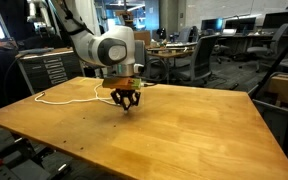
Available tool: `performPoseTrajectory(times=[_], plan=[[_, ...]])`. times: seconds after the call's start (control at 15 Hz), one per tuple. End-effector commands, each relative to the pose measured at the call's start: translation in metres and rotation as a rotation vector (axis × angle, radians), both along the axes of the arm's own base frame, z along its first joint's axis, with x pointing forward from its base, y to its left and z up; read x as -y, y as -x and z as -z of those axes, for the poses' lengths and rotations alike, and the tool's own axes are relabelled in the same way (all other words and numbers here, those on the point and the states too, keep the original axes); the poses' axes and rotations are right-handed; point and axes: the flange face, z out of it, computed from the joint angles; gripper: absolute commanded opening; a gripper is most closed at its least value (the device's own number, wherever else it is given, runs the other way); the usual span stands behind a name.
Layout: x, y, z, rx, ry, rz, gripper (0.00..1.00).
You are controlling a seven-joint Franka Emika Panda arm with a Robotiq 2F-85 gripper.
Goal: Make a knot with the cord
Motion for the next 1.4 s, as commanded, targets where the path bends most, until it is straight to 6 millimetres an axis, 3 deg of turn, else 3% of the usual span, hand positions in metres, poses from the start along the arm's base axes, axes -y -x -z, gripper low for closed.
performPoseTrajectory(times=[0.0,0.27,0.33,0.4,0.47,0.53,0.6,0.73,0.87,1.0,1.07,1.13,1.2,1.33], plan=[[0.038,0.001,-0.053,0.163,0.107,-0.011,0.11],[0.116,0.013,-0.112,0.289,0.267,0.022,0.11],[0.133,0.017,-0.123,0.31,0.287,0.052,0.28],[0.14,0.022,-0.127,0.292,0.285,0.077,0.36],[0.134,0.009,-0.108,0.268,0.273,0.046,0.17],[0.145,0.015,-0.116,0.275,0.283,0.064,0.26],[0.148,0.018,-0.12,0.278,0.286,0.072,0.58],[0.139,0.028,-0.114,0.149,0.261,-0.047,0.62],[0.134,0.033,-0.108,0.07,0.236,-0.135,0.76],[0.116,0.033,-0.097,-0.038,0.174,-0.18,0.92],[0.126,0.033,-0.093,0.019,0.22,-0.132,0.74],[0.12,0.035,-0.089,-0.016,0.2,-0.149,0.82],[0.115,0.034,-0.088,-0.03,0.19,-0.16,1.0],[0.091,0.039,-0.075,-0.027,0.115,-0.179,0.99]])
